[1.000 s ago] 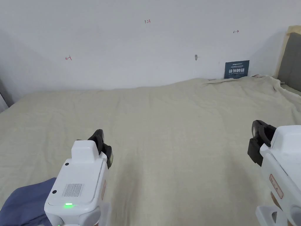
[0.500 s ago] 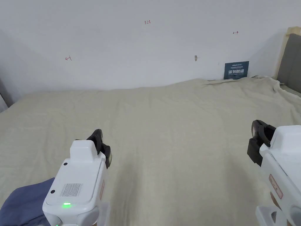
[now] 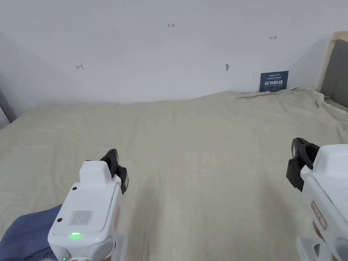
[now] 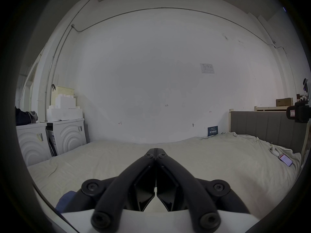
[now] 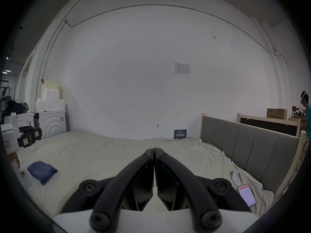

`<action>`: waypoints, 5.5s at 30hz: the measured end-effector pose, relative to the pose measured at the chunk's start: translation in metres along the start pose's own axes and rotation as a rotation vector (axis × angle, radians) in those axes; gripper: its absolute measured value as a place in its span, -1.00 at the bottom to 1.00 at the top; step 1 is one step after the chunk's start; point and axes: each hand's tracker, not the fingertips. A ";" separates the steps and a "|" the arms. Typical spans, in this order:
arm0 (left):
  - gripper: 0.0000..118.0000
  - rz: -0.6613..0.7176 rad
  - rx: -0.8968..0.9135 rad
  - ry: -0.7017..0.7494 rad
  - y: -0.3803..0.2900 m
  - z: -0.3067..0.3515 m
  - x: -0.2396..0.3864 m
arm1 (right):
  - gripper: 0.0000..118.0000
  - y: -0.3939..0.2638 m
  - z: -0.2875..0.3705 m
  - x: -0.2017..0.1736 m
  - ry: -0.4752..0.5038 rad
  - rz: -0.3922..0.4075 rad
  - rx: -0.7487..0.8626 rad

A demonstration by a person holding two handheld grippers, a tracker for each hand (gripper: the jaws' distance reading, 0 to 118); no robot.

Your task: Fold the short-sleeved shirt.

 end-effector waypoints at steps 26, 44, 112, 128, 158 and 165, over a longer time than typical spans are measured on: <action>1.00 0.015 0.008 0.034 0.000 0.001 -0.009 | 1.00 0.002 0.000 -0.002 -0.022 -0.014 0.003; 1.00 0.001 0.009 0.032 0.001 -0.001 -0.009 | 1.00 0.002 -0.006 -0.003 -0.023 -0.016 0.013; 1.00 -0.002 0.010 0.030 0.000 0.001 -0.008 | 1.00 0.003 -0.003 -0.003 -0.024 -0.010 0.026; 1.00 0.005 0.013 0.014 0.003 0.002 -0.010 | 1.00 0.011 -0.005 -0.002 0.000 -0.059 -0.079; 1.00 0.014 0.027 0.014 0.007 0.004 -0.010 | 1.00 0.027 -0.019 -0.005 -0.183 -0.153 -0.318; 1.00 0.014 0.033 0.012 0.008 0.004 -0.010 | 1.00 0.011 -0.013 -0.001 -0.114 -0.063 -0.087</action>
